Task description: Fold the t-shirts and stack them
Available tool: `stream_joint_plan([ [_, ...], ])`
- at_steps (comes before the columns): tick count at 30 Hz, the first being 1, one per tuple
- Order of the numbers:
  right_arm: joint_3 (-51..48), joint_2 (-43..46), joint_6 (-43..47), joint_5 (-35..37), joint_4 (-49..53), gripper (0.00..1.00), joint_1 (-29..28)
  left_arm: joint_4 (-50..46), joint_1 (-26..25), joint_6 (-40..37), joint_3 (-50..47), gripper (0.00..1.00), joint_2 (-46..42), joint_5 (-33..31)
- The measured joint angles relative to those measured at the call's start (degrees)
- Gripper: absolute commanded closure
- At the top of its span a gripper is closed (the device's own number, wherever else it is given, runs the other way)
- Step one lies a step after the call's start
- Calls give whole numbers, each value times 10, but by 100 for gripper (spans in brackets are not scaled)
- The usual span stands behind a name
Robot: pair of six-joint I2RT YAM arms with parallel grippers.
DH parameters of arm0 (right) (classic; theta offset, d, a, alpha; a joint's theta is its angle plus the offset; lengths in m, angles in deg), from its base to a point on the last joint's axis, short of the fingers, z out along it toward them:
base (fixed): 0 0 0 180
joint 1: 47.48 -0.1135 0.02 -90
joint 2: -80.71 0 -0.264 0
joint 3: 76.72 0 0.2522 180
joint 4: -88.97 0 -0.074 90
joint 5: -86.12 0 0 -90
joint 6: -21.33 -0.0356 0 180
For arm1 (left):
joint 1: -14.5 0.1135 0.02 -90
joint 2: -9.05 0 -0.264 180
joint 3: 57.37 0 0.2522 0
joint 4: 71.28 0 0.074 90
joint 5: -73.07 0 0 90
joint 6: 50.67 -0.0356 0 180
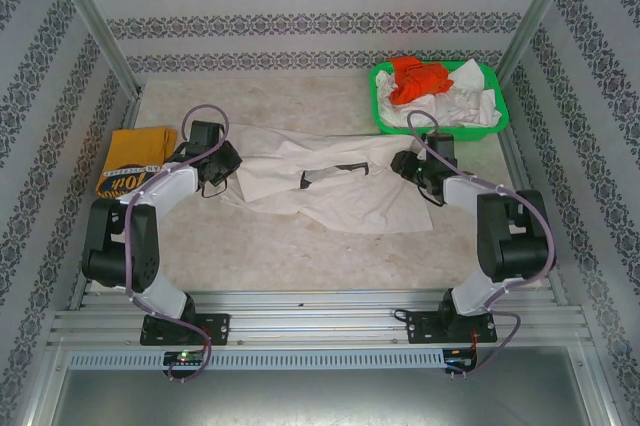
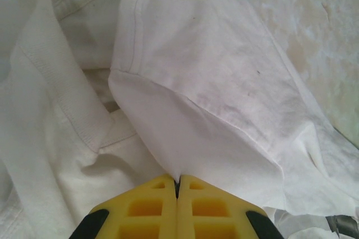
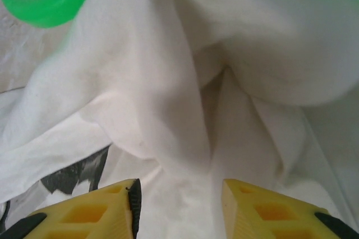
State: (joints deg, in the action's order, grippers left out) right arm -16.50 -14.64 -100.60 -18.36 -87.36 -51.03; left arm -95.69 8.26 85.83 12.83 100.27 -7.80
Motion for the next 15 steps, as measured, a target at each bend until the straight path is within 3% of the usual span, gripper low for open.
stream_joint_plan([
  [4,46,-50,3,-2,-3,72,0,0,0,0,-10,100,-6,1],
  [7,84,-84,7,-6,-1,98,0,0,2,-4,-16,100,-13,3],
  [11,96,-84,5,-15,2,100,0,-1,6,-14,-20,100,-33,3],
  [15,79,-12,8,-15,35,100,0,-9,11,-19,-24,100,-74,1],
])
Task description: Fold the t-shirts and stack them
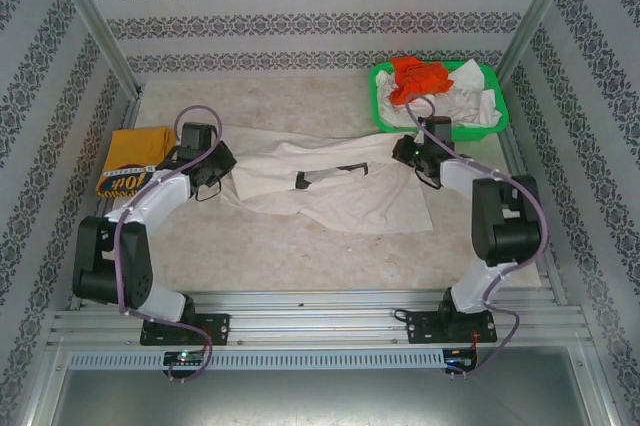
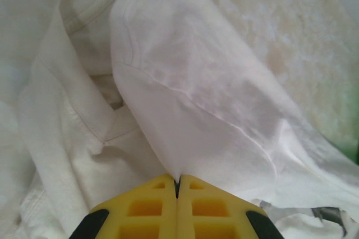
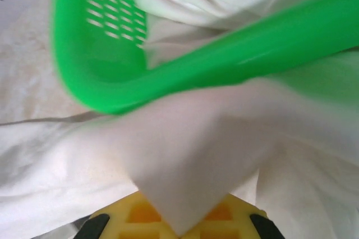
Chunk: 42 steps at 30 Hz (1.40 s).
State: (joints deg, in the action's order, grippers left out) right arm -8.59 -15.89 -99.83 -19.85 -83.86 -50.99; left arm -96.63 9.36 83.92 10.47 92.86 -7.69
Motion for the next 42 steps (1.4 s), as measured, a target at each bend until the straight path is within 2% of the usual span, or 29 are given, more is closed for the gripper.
stream_joint_plan([
  [4,-30,156,16,4,59,100,0,-18,4,-15,0,100,-48,-5],
  [8,-35,315,39,20,161,100,0,-47,6,-38,3,100,-80,-3],
  [12,-9,386,60,37,313,100,0,-78,7,-64,15,100,-86,8],
  [16,14,380,63,51,438,100,-11,-106,7,-85,16,100,-95,15],
  [20,15,334,65,50,493,100,-16,-122,7,-102,16,100,-98,16],
  [23,31,250,76,45,499,100,-16,-125,7,-111,16,100,-88,20],
  [27,129,95,107,41,514,99,-18,-125,8,-117,16,100,-59,22],
  [28,160,62,116,41,519,96,-21,-125,8,-117,16,100,-54,21],
  [29,201,24,126,41,524,86,-24,-125,8,-118,16,100,-48,21],
  [32,300,-55,151,41,528,43,-42,-124,12,-119,16,100,-37,21],
  [33,322,-71,154,41,524,33,-47,-124,16,-119,16,100,-34,21],
  [34,333,-79,155,40,514,28,-50,-124,20,-119,16,100,-32,22],
  [37,306,-61,148,44,464,26,-57,-124,34,-119,18,100,-24,21],
  [40,191,22,114,59,392,27,-52,-123,41,-119,21,100,-20,19],
  [42,104,94,79,62,348,32,-48,-122,44,-119,21,100,-19,17],
])
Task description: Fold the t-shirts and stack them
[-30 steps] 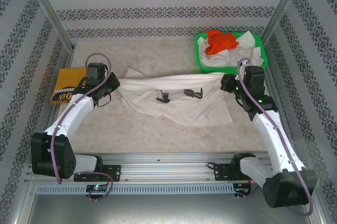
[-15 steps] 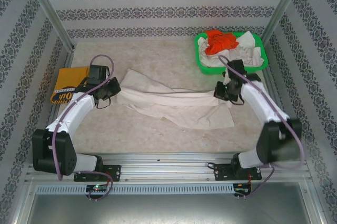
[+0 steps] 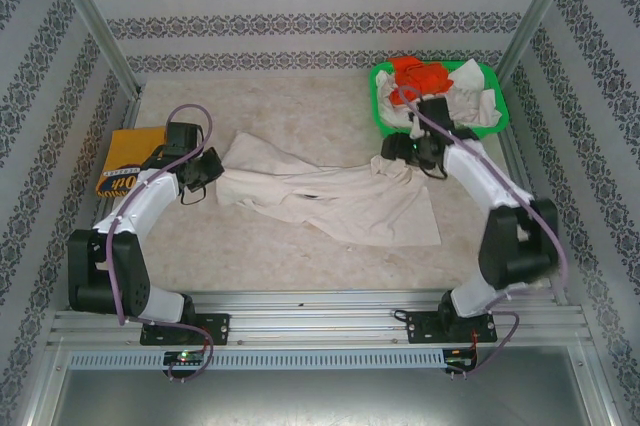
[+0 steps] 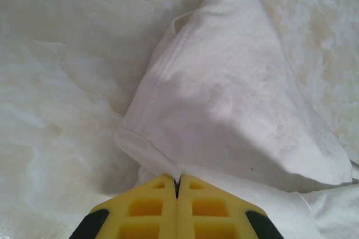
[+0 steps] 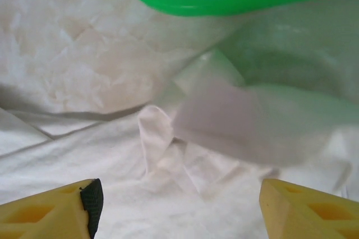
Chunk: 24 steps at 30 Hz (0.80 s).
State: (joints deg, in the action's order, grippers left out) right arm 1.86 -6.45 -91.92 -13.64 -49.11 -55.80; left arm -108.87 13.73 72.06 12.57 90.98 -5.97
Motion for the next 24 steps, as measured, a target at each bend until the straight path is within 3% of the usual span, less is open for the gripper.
stream_joint_plan([
  [4,-128,90,-80,-12,-80,48,7,3,6,0,0,100,6,0],
  [9,-171,55,-141,-45,-137,67,7,4,9,0,1,100,16,2],
  [19,-156,-41,-191,-93,-210,64,16,14,9,0,1,100,18,11],
  [24,-148,-61,-203,-110,-222,69,22,20,9,1,1,100,18,11],
])
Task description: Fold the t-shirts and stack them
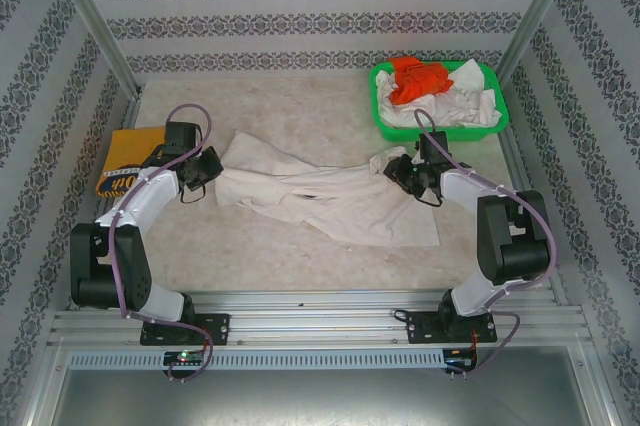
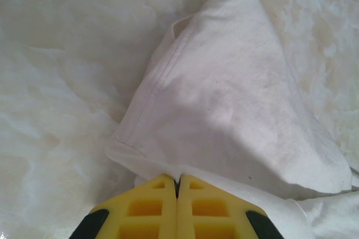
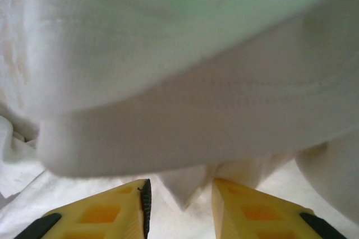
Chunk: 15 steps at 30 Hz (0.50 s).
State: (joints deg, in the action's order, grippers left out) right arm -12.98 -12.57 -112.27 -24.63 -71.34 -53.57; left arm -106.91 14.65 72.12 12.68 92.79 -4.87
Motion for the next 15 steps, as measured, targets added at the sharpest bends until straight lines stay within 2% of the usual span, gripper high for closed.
stream_joint_plan([
  [5,12,-10,-4,-8,-7,77,0,3,0,0,0,100,0,0],
  [10,24,-21,-9,-12,-17,74,4,5,0,0,0,100,0,3],
  [15,35,-55,-11,-12,-24,75,4,9,0,2,-1,100,0,7],
])
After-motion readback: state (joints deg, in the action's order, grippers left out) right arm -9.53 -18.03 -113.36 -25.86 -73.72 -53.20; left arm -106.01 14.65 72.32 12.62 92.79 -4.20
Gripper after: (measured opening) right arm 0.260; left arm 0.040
